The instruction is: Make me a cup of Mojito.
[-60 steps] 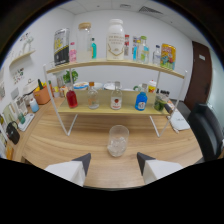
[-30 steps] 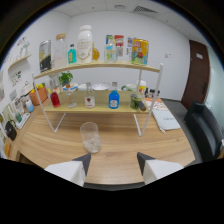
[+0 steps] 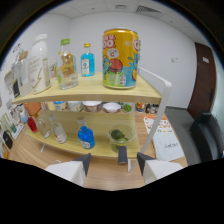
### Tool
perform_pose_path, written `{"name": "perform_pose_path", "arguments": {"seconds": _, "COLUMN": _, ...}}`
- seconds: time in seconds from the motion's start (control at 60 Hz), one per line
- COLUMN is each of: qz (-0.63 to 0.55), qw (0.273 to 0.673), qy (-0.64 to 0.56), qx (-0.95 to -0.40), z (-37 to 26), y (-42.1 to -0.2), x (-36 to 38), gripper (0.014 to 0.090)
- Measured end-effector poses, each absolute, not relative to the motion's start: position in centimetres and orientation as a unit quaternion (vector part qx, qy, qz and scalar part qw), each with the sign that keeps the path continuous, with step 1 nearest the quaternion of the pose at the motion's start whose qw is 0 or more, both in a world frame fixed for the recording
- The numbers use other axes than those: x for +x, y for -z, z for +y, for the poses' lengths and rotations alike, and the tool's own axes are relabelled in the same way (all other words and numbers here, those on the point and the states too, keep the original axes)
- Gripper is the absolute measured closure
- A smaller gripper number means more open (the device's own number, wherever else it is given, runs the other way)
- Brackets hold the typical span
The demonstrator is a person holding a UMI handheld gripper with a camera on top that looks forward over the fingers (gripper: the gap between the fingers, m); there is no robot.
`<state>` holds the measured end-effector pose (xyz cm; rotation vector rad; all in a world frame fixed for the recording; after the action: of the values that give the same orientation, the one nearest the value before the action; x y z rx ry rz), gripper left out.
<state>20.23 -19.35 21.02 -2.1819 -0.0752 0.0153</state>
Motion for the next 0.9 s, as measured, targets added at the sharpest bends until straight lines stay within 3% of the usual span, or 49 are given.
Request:
{"name": "perform_pose_path", "arguments": {"seconds": 0.017, "qz": -0.032, "qw": 0.459, "qy": -0.009, "qx": -0.888, "z": -19.0, "y": -20.8, "x": 20.2, "gripper": 0.0190}}
{"name": "perform_pose_path", "arguments": {"seconds": 0.033, "qz": -0.033, "qw": 0.457, "qy": -0.011, "qx": -0.889, "z": -18.7, "y": -20.6, "x": 20.2, "gripper": 0.0238}}
{"name": "perform_pose_path", "arguments": {"seconds": 0.05, "qz": -0.034, "qw": 0.454, "qy": -0.014, "qx": -0.890, "z": -18.5, "y": -20.4, "x": 20.2, "gripper": 0.0196}}
{"name": "perform_pose_path", "arguments": {"seconds": 0.183, "qz": -0.039, "qw": 0.441, "qy": -0.022, "qx": -0.897, "z": -16.6, "y": -19.0, "x": 20.4, "gripper": 0.0238}}
{"name": "perform_pose_path", "arguments": {"seconds": 0.317, "qz": -0.036, "qw": 0.424, "qy": -0.018, "qx": -0.905, "z": -15.6, "y": -17.6, "x": 21.1, "gripper": 0.0341}}
{"name": "perform_pose_path", "arguments": {"seconds": 0.517, "qz": -0.036, "qw": 0.405, "qy": -0.015, "qx": -0.914, "z": -15.3, "y": -16.5, "x": 21.5, "gripper": 0.0645}}
{"name": "perform_pose_path", "arguments": {"seconds": 0.633, "qz": -0.028, "qw": 0.402, "qy": 0.004, "qx": -0.915, "z": -15.3, "y": -16.6, "x": 22.3, "gripper": 0.0862}}
{"name": "perform_pose_path", "arguments": {"seconds": 0.9, "qz": -0.019, "qw": 0.399, "qy": 0.025, "qx": -0.916, "z": -15.4, "y": -17.0, "x": 23.0, "gripper": 0.0885}}
